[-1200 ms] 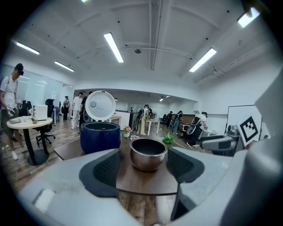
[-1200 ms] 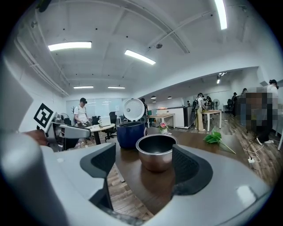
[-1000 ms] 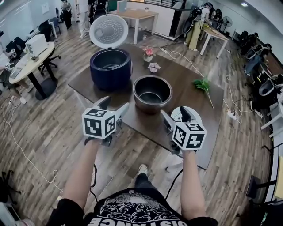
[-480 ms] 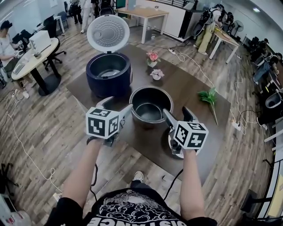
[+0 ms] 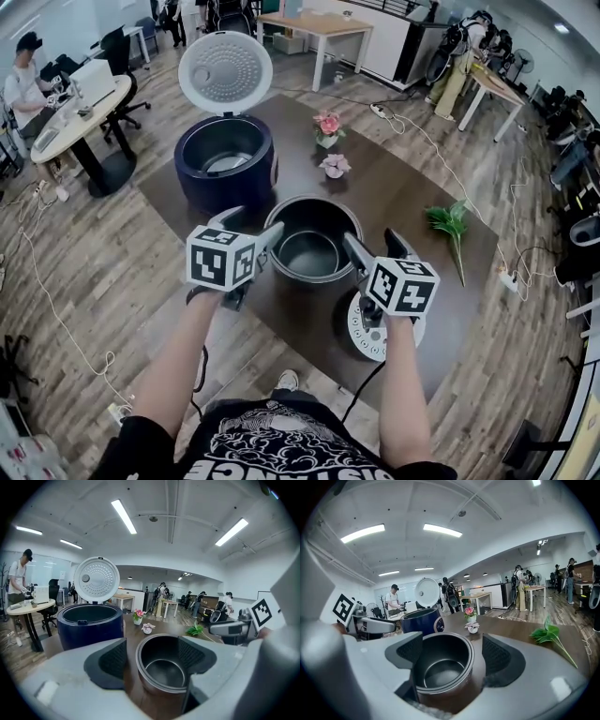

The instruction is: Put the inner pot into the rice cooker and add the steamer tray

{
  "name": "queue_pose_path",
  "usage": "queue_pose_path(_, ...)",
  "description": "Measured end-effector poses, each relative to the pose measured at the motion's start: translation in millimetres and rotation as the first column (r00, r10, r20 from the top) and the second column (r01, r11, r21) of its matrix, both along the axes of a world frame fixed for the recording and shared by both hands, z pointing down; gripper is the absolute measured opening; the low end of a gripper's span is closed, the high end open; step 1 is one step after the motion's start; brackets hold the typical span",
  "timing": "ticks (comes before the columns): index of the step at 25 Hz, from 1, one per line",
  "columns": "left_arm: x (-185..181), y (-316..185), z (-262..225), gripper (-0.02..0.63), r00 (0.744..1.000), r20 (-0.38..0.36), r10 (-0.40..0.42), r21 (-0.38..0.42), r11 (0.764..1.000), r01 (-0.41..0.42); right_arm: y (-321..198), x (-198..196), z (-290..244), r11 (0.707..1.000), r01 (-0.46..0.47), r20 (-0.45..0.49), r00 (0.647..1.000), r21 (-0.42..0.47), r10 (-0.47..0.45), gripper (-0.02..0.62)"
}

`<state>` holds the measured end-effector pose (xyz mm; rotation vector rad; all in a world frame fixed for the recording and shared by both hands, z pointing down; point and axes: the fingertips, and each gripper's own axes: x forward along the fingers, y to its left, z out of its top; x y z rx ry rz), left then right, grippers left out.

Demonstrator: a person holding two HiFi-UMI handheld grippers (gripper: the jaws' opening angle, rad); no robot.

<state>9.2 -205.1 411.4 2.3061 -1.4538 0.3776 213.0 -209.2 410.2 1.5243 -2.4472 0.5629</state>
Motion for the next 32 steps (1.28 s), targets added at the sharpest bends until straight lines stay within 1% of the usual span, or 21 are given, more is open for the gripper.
queue_pose_path(5,5.4,-18.3,23.3,0.341,1.000,-0.020,-0.017,-0.069,0.997,0.015,-14.9,2.9,17.7,0.999,0.014,0.014,1.000,-0.044,-0.014,0.385)
queue_pose_path(8,3.5,-26.9,38.1,0.341,0.999,-0.029,-0.037,-0.109,0.993,0.034,-22.2,1.9,33.9,0.996,0.028,0.012,1.000,-0.090,-0.027,0.385)
queue_pose_path(11,2.0,-32.3,51.9,0.341,0.998,-0.039,-0.055,-0.144,0.988,0.049,-27.5,-1.0,47.9,0.990,0.043,0.033,0.999,-0.133,-0.039,0.383)
queue_pose_path(16,5.7,-42.3,73.8,0.341,0.996,-0.067,-0.053,-0.191,0.981,0.039,-36.0,-1.4,76.1,0.978,0.045,0.014,0.999,-0.203,-0.043,0.350)
queue_pose_path(19,3.6,-47.1,83.5,0.341,0.996,-0.075,-0.054,-0.210,0.977,0.037,-38.7,-4.4,91.4,0.970,0.039,0.024,0.999,-0.239,-0.034,0.339)
queue_pose_path(24,5.9,-50.9,97.7,0.341,0.996,-0.090,-0.012,-0.240,0.971,-0.010,-39.2,-5.7,107.0,0.961,-0.007,0.014,1.000,-0.277,0.011,0.314)
queue_pose_path(28,8.7,-53.9,107.3,0.339,0.990,-0.138,0.027,-0.272,0.960,-0.064,-38.4,-6.7,114.8,0.951,-0.054,0.012,0.998,-0.304,0.060,0.287)
queue_pose_path(32,11.1,-58.6,112.2,0.305,0.983,-0.169,0.068,-0.285,0.952,-0.115,-36.8,-6.7,120.8,0.939,-0.106,0.002,0.994,-0.326,0.113,0.251)
